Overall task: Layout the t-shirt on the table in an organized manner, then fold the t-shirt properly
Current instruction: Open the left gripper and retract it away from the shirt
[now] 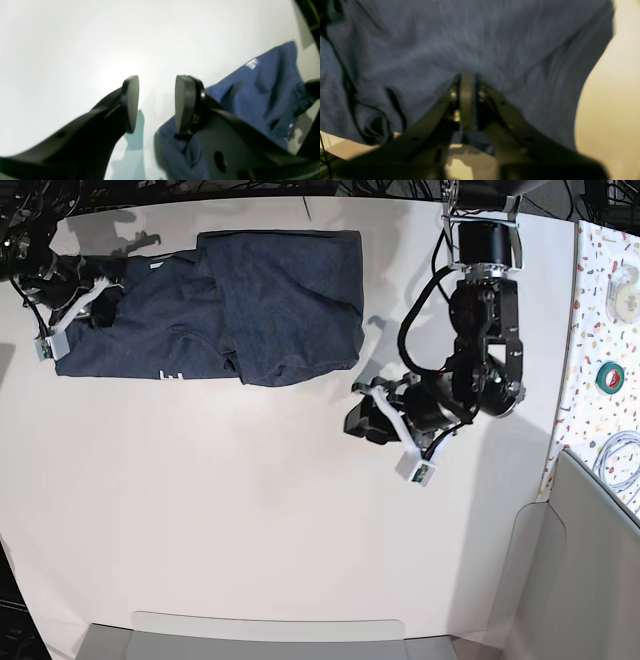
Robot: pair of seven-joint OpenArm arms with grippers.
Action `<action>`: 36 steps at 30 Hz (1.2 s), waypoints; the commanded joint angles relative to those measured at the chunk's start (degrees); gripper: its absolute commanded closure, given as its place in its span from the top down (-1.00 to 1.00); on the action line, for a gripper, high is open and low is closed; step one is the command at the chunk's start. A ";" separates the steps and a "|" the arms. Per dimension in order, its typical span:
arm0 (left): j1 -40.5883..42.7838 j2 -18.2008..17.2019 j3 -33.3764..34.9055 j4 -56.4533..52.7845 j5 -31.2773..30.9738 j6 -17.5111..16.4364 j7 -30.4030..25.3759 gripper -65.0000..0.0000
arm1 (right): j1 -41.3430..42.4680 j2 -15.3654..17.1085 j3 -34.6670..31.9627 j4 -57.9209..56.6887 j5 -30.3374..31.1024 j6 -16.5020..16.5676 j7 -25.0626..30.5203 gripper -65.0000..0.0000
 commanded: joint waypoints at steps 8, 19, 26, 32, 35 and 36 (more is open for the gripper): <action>3.40 -2.37 -0.23 2.55 -0.94 -0.27 -1.13 -0.28 | 0.14 6.64 6.63 1.45 9.27 6.33 0.62 0.32; 8.06 -3.42 -0.23 2.72 -0.86 -0.27 -4.64 -0.28 | 3.75 11.30 13.84 -30.90 23.78 6.33 -2.55 0.61; 9.64 -3.86 -0.23 2.72 -1.03 -0.27 -4.82 -0.28 | 7.88 11.47 13.84 -38.28 22.55 6.33 -2.59 0.62; 9.64 -3.95 -0.23 2.72 -1.03 -0.27 -4.82 -0.28 | 9.72 9.72 12.61 -38.37 15.25 6.33 -2.59 0.61; 9.64 -3.86 -0.23 2.72 -1.03 -0.27 -4.82 -0.28 | 9.72 9.01 9.36 -38.19 14.99 6.33 -2.59 0.61; 9.64 -3.86 -0.23 2.72 -1.03 -0.27 -4.82 -0.28 | 9.72 8.57 8.13 -38.19 14.99 6.33 -2.59 0.61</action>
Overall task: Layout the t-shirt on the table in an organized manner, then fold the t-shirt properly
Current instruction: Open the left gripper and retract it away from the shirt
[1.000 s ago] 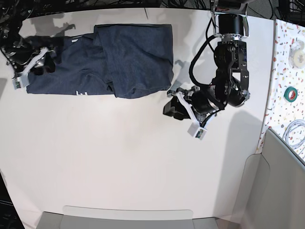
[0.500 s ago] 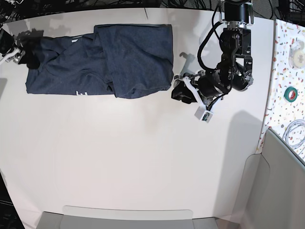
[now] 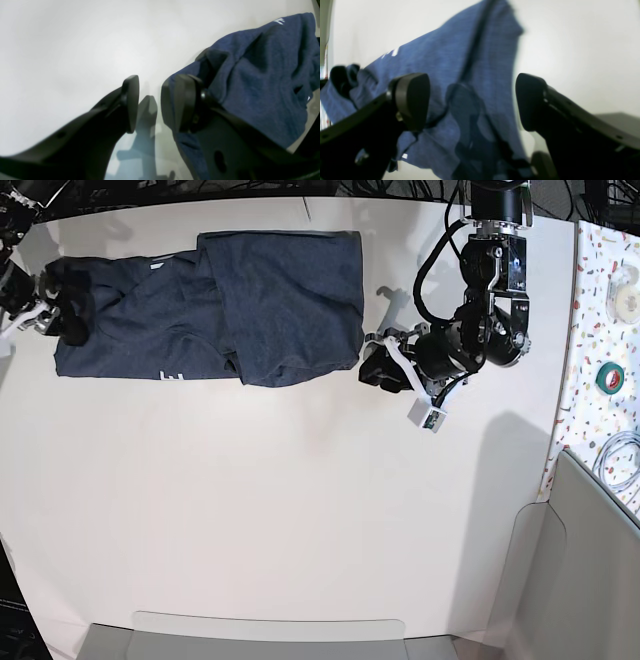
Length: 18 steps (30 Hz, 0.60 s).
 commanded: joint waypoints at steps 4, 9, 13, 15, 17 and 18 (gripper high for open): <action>-0.94 -0.19 -0.20 1.06 -0.99 -0.24 -1.00 -0.28 | -0.51 -1.84 -2.68 -0.27 -3.11 0.25 -3.40 0.61; -1.02 -0.28 -0.20 1.06 -0.99 -0.24 -1.00 -0.28 | -0.86 -2.72 -2.68 -0.18 -3.20 0.25 -3.40 0.61; -1.02 -0.54 -0.82 2.91 -0.81 -0.24 -0.91 -0.28 | -1.30 -2.46 -2.77 -0.01 -3.02 0.25 -3.40 0.33; -0.23 -0.54 -3.10 5.28 -0.81 -0.24 -0.20 -0.28 | -1.30 -2.46 -2.77 -0.01 -3.02 0.25 -3.40 -0.05; 1.00 -1.25 -5.74 8.10 -0.90 -0.24 -0.20 -0.28 | -1.21 -2.46 -2.77 -0.01 -3.20 0.25 -3.40 -0.47; 1.53 -1.60 -6.80 9.41 -0.90 -0.24 -0.20 -0.28 | -1.21 -2.46 -2.77 -0.01 -3.29 0.25 -3.40 -0.66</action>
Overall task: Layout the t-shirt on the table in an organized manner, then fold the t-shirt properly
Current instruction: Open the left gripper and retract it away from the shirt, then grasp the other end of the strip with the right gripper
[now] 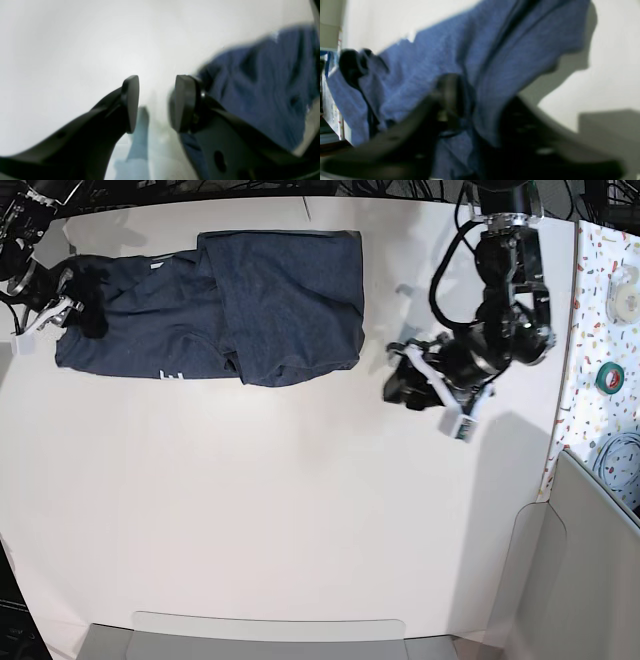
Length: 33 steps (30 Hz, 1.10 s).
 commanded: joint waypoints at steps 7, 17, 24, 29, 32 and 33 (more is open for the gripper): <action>6.79 -3.36 -9.60 3.29 -0.48 -0.24 1.91 -0.99 | -0.49 0.38 -0.32 3.00 -3.50 -0.56 -3.34 -1.00; 16.46 -3.19 -10.22 -0.85 -0.75 -0.24 3.05 -1.00 | -0.49 -1.37 -0.32 16.54 -3.59 -0.56 -3.34 -1.00; 16.90 -2.40 -2.83 -3.13 -0.48 -0.24 3.14 -1.00 | -1.10 -3.40 -1.64 25.51 -3.59 -0.56 -3.34 -1.00; 16.90 -2.40 1.21 -3.13 -0.48 -0.24 3.14 -1.00 | -2.42 -5.77 -7.27 34.91 -3.68 -0.56 -3.34 -1.00; 16.90 -2.40 2.09 -3.22 -0.48 -0.16 3.14 -1.00 | -3.13 -7.00 -11.22 39.22 -3.68 -0.56 -3.34 -1.00; 16.90 -2.40 2.09 -3.22 -0.48 -0.16 3.14 -1.00 | -3.21 -7.18 -12.37 39.93 -3.68 -0.56 -3.34 -1.00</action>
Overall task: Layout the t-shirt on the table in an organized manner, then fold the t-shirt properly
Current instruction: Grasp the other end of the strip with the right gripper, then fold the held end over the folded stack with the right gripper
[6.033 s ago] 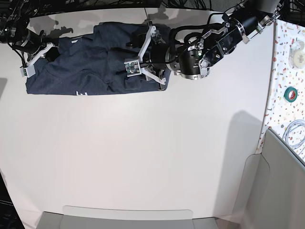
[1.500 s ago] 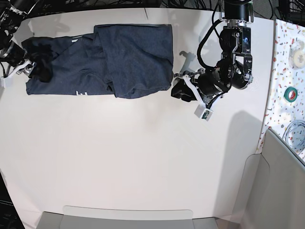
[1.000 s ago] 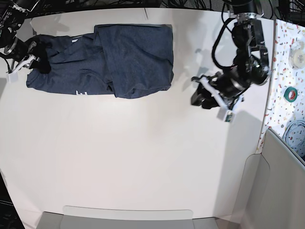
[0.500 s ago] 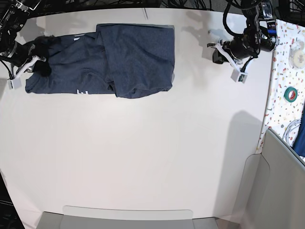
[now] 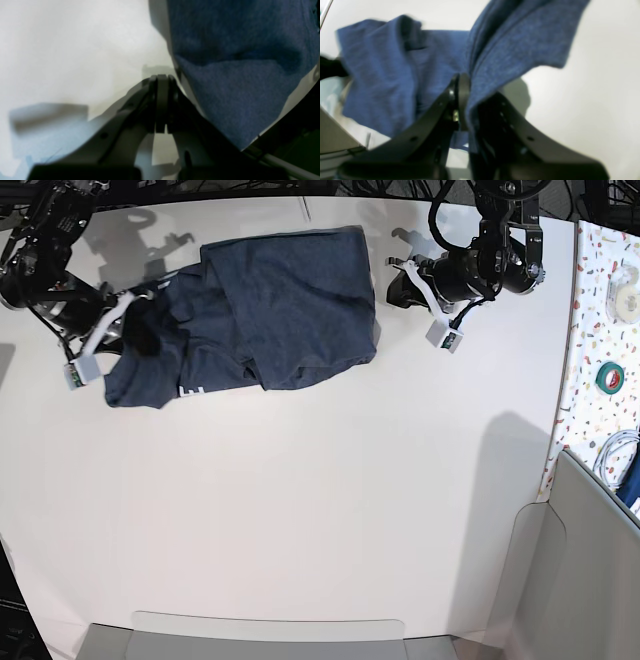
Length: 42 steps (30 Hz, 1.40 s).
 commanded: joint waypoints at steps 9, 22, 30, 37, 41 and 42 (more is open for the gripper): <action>0.22 -0.36 -0.05 -0.58 1.02 0.08 1.00 -1.00 | 1.47 -3.37 -11.91 2.76 1.26 -0.07 0.99 -1.00; 0.22 -0.36 -0.05 -1.28 1.02 0.08 0.91 -1.00 | 4.19 -7.33 -24.66 2.49 -1.82 -0.07 0.99 -1.00; 0.31 -0.36 -0.05 -1.28 1.02 0.08 0.64 -1.00 | 4.46 -8.21 -34.68 2.40 -9.47 -0.07 1.56 -1.00; 0.31 1.22 -0.14 -1.28 1.11 0.08 0.64 -1.00 | 7.10 -8.30 -38.64 2.23 -12.81 -0.07 1.56 -1.00; 0.31 1.22 -0.14 -1.28 1.11 0.08 0.56 -1.00 | 8.33 -8.47 -40.57 -0.76 -13.33 -0.07 1.56 -1.00; 0.31 1.22 -0.14 -1.28 1.11 0.08 0.56 -1.00 | 8.59 -8.91 -41.01 -1.81 -13.33 -0.07 1.56 -1.00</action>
